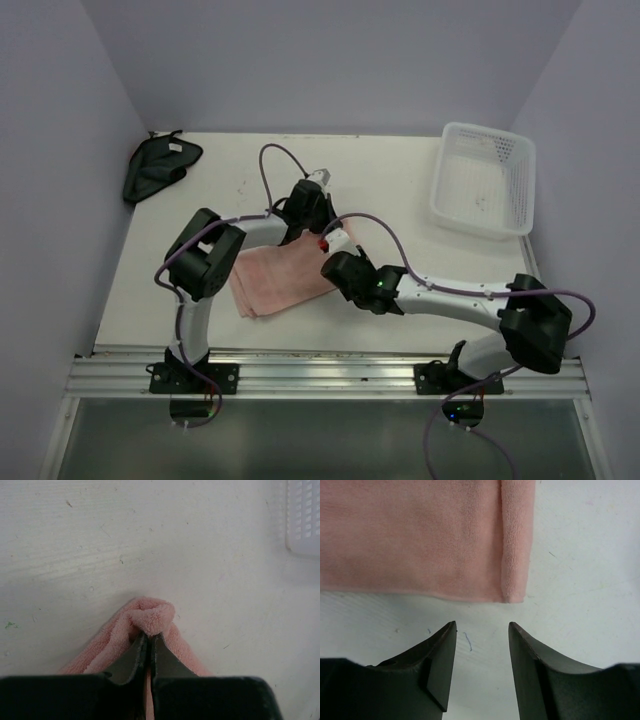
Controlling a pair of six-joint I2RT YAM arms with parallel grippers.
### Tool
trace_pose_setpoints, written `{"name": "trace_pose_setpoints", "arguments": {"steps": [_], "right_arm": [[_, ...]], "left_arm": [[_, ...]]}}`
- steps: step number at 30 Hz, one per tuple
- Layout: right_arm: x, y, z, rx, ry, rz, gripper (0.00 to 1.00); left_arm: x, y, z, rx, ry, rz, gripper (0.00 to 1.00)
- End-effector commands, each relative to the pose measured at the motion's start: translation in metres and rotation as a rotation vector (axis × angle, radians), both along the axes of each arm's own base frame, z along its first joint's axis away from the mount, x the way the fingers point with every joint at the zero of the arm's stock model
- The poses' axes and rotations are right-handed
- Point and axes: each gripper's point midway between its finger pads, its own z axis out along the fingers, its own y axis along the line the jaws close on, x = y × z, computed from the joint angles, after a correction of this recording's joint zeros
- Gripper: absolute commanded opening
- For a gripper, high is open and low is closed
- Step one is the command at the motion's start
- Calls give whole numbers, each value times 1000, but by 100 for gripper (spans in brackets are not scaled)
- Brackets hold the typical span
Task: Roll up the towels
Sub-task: Roll the towel
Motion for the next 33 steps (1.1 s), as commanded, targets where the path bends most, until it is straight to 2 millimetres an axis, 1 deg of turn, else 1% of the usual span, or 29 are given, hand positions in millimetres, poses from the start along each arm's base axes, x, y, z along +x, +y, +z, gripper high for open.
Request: {"name": "trace_pose_setpoints", "arguments": {"steps": [1,2,3,4,5,6,7,8,9,10,12,13,14,15,16,17,18,19,20,21,22,24,25,33], "right_arm": [[-6,16,23,202,18,22,50],[0,13,29,245,15,-3,50],[3,11,37,301,14,-31,51],[12,6,40,358,41,-61,50],[18,1,43,399,52,-88,50],[24,-3,45,455,72,-135,46],[40,-19,49,497,66,-204,44],[42,-18,49,545,104,-203,42],[48,-21,50,583,120,-232,38],[59,-34,44,600,138,-290,36],[62,-30,40,662,211,-302,33],[69,-34,38,694,228,-328,33],[71,-32,27,709,268,-342,32],[66,-24,21,766,341,-335,32],[71,-25,18,800,352,-343,32],[69,-25,4,802,395,-361,32],[65,-20,-1,823,436,-357,33],[66,-19,-4,836,443,-357,34],[62,-19,-14,833,469,-362,35],[60,-17,-17,840,479,-363,36],[60,-14,-16,856,484,-348,37],[56,-14,-23,859,506,-354,39],[55,-12,-23,874,512,-349,40],[51,-16,-28,888,505,-400,46]], "left_arm": [[5,15,9,42,-59,31,0],[5,17,12,40,-67,39,0],[4,17,12,37,-69,40,0],[1,18,10,33,-66,38,0],[0,18,9,31,-62,37,0],[0,18,10,27,-63,39,0],[-2,18,8,28,-56,38,0],[-2,18,11,22,-62,39,0],[-3,17,11,18,-65,38,0],[-4,17,10,20,-65,40,0],[-5,17,13,14,-69,42,0],[-6,17,12,15,-68,44,0],[-7,17,14,12,-71,43,0],[-7,17,14,13,-72,44,0],[-7,18,13,15,-70,47,0],[-8,18,14,15,-72,47,0],[-7,19,14,16,-72,48,0],[-8,19,14,18,-71,49,0],[-9,19,14,17,-71,48,0],[-9,20,14,19,-70,49,0],[-9,21,12,23,-69,50,0],[-10,22,11,26,-68,55,0],[-11,23,11,29,-68,55,0],[-11,24,13,27,-72,57,0]]}}
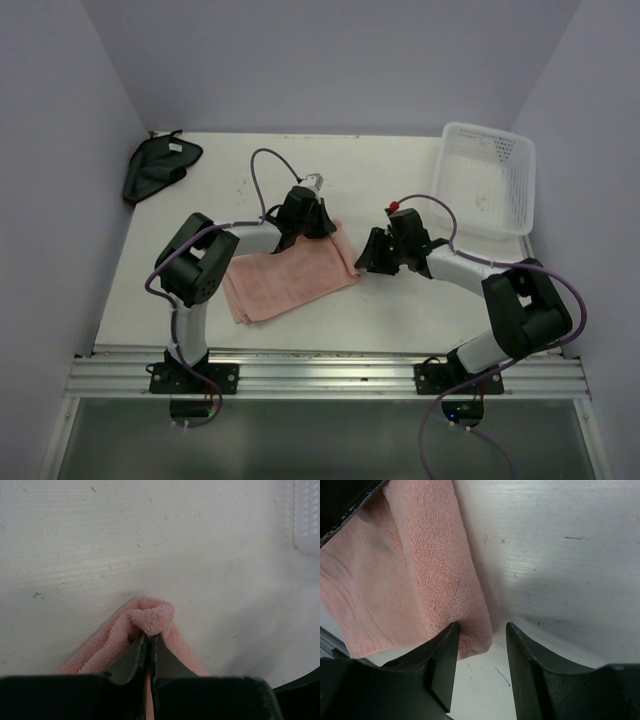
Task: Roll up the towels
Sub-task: Roll the towel
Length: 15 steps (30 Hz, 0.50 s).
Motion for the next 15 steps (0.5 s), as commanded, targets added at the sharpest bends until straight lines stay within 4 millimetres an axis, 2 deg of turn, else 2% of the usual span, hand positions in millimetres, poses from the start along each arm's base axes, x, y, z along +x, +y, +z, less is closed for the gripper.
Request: {"name": "trace_pose_setpoints", "arguments": {"steps": [1,11,14,15], "right_arm": [[5,7,12,64,-27,-22,47],[16,0,28,28,-69,-70,49],[19,3,34,38,-86,-58,50],[18,4,31,38,-71,-52,50]], "left_arm": [[1,6,12,14,-38,16,0],[-3,10,11,21,-37,21,0],[-4,11,10,25,-36,22,0],[-4,11,10,27,-37,23,0]]}}
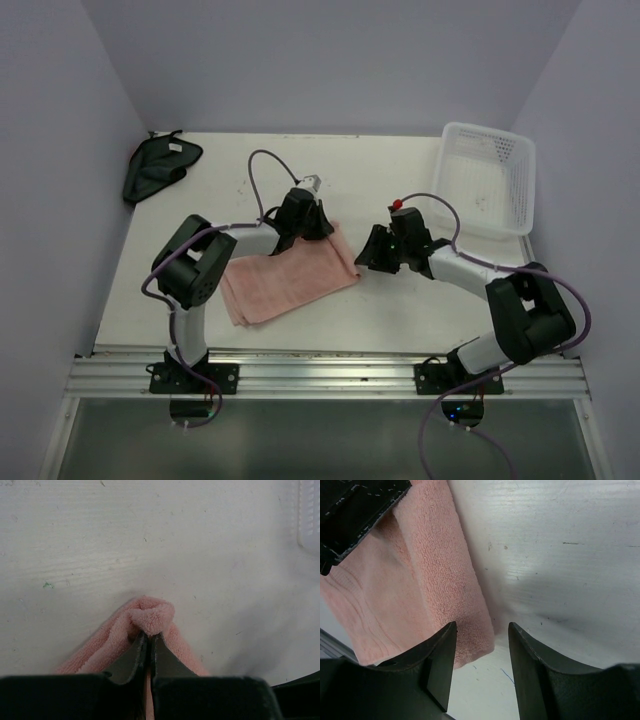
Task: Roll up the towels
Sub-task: Roll the towel
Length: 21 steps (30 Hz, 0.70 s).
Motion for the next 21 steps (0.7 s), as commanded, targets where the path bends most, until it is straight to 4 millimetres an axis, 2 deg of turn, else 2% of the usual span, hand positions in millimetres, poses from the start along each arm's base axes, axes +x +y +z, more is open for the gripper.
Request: {"name": "trace_pose_setpoints", "arguments": {"steps": [1,13,21], "right_arm": [[15,7,24,34,-59,-3,50],[6,21,3,91,-17,50,49],[-7,14,-36,11,51,75,49]], "left_arm": [[0,5,10,15,-35,9,0],[-1,6,9,16,-34,13,0],[-2,6,6,14,-30,15,0]]}}
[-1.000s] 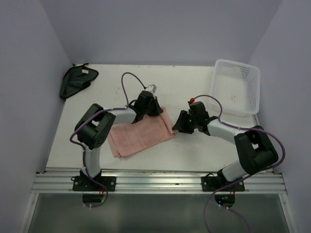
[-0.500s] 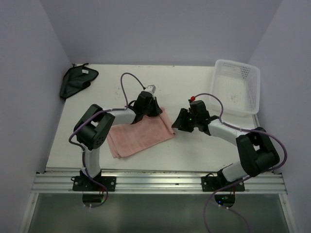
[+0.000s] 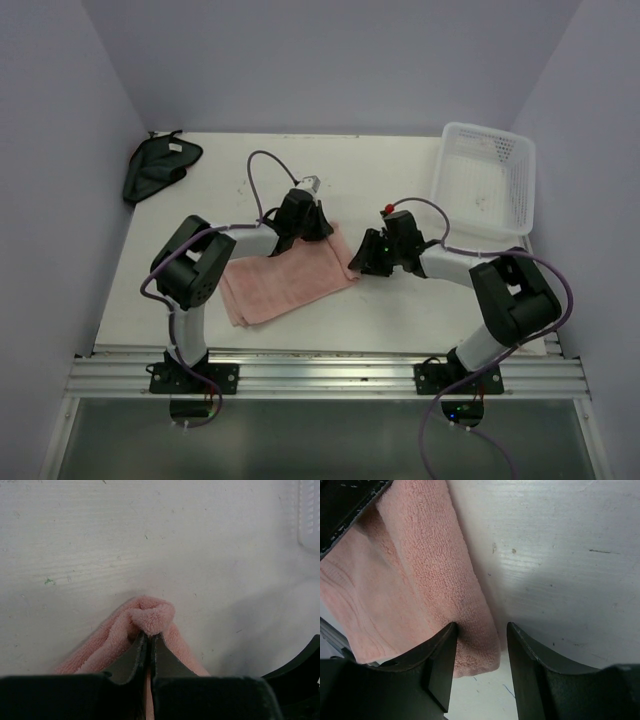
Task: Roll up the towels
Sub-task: Roll the towel
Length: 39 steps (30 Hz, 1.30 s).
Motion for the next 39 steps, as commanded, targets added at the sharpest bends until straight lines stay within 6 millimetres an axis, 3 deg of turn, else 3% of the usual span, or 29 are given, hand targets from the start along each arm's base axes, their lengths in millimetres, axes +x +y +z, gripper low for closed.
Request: {"name": "trace_pose_setpoints", "arguments": {"steps": [1,13,19,27,33,39], "right_arm": [[-7,0,-17,-18,13,32,48],[-39,-8,-43,-118,23,113,45],[-53,-10,-53,-136,29,145,26],[-48,-10,-37,-191,-50,166,0],[-44,-11,-33,-222,-85,153,0],[-44,-9,-30,-239,-114,140,0]], "left_arm": [[0,4,7,13,-29,13,0],[-1,10,8,21,-33,36,0],[2,10,17,18,-45,46,0],[8,18,29,47,-48,86,1],[10,31,38,67,-49,123,25],[13,32,58,41,-74,129,32]]}}
